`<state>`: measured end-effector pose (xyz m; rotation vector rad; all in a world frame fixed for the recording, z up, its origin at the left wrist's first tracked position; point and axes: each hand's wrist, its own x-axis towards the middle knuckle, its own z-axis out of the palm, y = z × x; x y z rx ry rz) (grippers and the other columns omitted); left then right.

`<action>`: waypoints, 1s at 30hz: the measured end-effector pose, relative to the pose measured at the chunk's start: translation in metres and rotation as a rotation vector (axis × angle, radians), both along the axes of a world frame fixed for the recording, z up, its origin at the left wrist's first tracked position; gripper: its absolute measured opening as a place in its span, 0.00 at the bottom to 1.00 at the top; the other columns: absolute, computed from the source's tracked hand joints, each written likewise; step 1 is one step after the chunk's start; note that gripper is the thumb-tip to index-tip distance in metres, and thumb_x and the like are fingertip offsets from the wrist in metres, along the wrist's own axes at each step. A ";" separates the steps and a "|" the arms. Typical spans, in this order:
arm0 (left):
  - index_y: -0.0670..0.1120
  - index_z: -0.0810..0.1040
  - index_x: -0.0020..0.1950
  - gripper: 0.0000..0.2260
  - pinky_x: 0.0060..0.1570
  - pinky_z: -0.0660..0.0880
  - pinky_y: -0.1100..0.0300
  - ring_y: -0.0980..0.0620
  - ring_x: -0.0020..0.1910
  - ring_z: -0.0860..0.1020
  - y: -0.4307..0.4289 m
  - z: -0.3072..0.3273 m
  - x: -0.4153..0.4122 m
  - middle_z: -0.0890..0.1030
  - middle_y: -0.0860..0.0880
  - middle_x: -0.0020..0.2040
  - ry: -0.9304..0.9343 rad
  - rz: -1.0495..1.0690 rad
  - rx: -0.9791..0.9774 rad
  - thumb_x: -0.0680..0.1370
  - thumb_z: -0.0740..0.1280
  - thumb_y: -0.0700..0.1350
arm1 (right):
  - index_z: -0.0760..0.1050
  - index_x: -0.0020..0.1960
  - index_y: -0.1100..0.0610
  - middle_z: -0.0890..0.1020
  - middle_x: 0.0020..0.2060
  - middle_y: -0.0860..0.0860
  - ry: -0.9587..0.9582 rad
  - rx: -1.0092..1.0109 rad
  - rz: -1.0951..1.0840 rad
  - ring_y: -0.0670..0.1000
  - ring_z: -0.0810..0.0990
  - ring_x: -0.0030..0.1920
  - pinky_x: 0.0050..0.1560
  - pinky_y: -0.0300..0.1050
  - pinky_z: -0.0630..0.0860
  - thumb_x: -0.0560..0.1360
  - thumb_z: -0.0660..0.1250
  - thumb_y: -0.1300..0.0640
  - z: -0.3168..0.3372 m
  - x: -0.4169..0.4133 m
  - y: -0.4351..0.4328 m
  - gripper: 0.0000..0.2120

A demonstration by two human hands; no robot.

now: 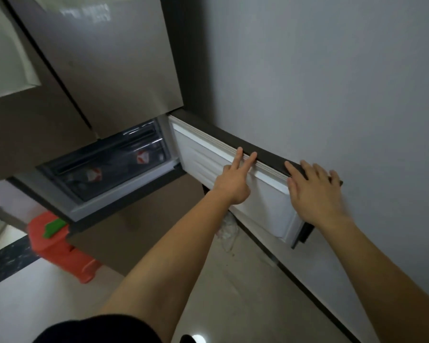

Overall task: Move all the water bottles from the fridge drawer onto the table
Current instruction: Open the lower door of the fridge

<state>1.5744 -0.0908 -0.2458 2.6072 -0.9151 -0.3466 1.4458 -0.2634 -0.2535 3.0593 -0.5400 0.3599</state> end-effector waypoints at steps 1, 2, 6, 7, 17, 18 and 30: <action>0.62 0.46 0.80 0.40 0.68 0.67 0.39 0.39 0.78 0.53 0.003 0.003 0.002 0.40 0.52 0.82 -0.027 -0.013 0.010 0.76 0.61 0.35 | 0.62 0.79 0.49 0.69 0.74 0.59 -0.017 0.017 -0.017 0.61 0.67 0.73 0.72 0.66 0.58 0.84 0.50 0.48 -0.001 0.003 0.000 0.24; 0.59 0.49 0.80 0.38 0.71 0.62 0.37 0.40 0.79 0.50 0.008 0.005 0.005 0.43 0.50 0.82 -0.073 -0.021 0.024 0.76 0.60 0.37 | 0.64 0.78 0.51 0.69 0.73 0.61 -0.044 0.037 -0.030 0.62 0.67 0.72 0.71 0.67 0.59 0.83 0.49 0.50 -0.001 0.005 0.002 0.25; 0.52 0.54 0.81 0.33 0.74 0.54 0.37 0.41 0.80 0.47 0.060 -0.009 0.005 0.47 0.46 0.82 -0.134 0.048 0.133 0.77 0.61 0.42 | 0.68 0.74 0.62 0.69 0.72 0.66 -0.115 0.079 -0.056 0.66 0.67 0.71 0.71 0.69 0.57 0.76 0.50 0.51 -0.004 0.025 0.019 0.30; 0.52 0.53 0.81 0.33 0.74 0.53 0.36 0.41 0.80 0.47 0.080 -0.015 0.005 0.47 0.45 0.82 -0.117 0.079 0.153 0.77 0.61 0.43 | 0.66 0.75 0.63 0.67 0.73 0.67 -0.109 0.067 -0.047 0.66 0.63 0.73 0.72 0.70 0.55 0.77 0.52 0.51 -0.004 0.033 0.028 0.30; 0.50 0.48 0.82 0.31 0.76 0.55 0.42 0.41 0.80 0.50 0.287 -0.062 0.039 0.49 0.45 0.82 0.100 0.698 -0.077 0.83 0.59 0.47 | 0.49 0.81 0.57 0.49 0.80 0.61 0.141 0.456 0.354 0.60 0.44 0.80 0.78 0.60 0.45 0.81 0.60 0.49 -0.057 0.161 0.209 0.35; 0.48 0.49 0.82 0.30 0.76 0.55 0.43 0.41 0.79 0.52 0.302 -0.065 0.050 0.51 0.45 0.82 0.111 0.743 -0.134 0.83 0.59 0.46 | 0.49 0.81 0.57 0.51 0.80 0.59 0.148 0.556 0.378 0.59 0.45 0.80 0.78 0.59 0.47 0.81 0.61 0.49 -0.061 0.179 0.227 0.35; 0.48 0.64 0.75 0.22 0.50 0.77 0.53 0.52 0.59 0.75 0.398 -0.107 0.225 0.72 0.49 0.69 0.595 1.167 -1.113 0.81 0.62 0.39 | 0.63 0.78 0.51 0.74 0.67 0.51 0.311 1.681 0.106 0.49 0.76 0.61 0.61 0.49 0.77 0.80 0.64 0.62 -0.099 0.385 0.371 0.28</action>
